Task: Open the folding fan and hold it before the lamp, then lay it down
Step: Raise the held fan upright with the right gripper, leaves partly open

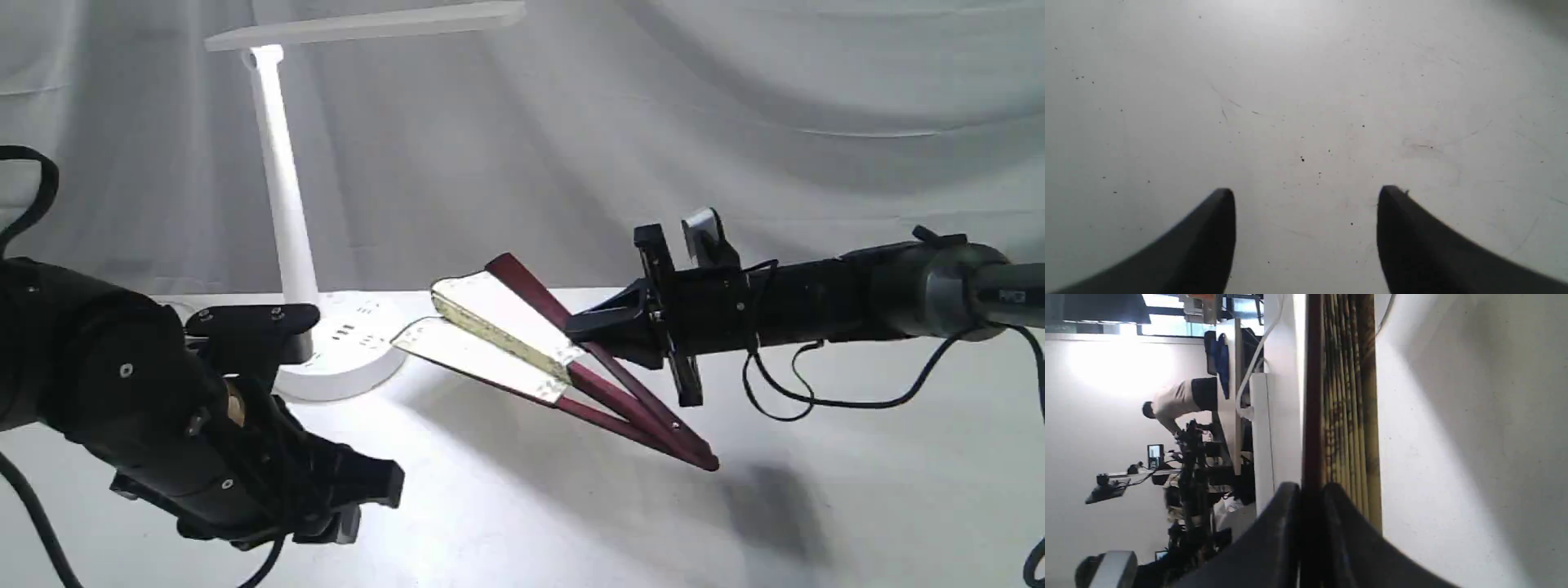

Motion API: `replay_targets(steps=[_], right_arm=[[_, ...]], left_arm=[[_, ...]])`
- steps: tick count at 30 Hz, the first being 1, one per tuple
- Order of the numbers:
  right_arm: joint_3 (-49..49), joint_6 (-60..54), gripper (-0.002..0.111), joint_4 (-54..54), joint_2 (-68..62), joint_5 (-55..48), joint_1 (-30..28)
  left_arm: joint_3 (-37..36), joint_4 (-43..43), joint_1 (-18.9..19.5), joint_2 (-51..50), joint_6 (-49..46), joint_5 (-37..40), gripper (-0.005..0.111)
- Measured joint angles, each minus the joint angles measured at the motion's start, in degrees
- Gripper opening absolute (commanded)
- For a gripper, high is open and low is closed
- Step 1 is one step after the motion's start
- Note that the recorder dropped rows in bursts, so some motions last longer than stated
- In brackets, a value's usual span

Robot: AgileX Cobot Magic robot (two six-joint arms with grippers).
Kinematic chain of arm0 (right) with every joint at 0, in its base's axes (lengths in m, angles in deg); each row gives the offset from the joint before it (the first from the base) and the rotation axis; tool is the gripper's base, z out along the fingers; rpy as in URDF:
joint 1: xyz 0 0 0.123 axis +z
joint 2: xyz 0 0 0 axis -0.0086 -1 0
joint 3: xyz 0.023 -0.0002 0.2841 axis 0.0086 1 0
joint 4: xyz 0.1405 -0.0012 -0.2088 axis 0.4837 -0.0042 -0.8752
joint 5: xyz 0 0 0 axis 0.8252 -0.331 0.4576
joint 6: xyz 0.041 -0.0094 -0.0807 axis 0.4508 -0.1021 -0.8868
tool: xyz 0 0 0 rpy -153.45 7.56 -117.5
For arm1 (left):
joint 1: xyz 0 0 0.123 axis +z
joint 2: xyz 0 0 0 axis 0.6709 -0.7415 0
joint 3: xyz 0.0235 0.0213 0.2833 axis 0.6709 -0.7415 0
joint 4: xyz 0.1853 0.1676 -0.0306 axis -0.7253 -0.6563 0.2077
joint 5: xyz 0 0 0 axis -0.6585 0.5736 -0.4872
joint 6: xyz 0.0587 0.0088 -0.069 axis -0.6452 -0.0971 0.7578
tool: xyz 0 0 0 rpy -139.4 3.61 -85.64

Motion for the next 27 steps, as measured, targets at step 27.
replay_targets(steps=[27], right_arm=[[4.2,-0.3,0.000,1.1,11.1,0.2,-1.1]], left_arm=[[0.0,-1.3,0.0,0.0,0.0,-2.1,0.052]])
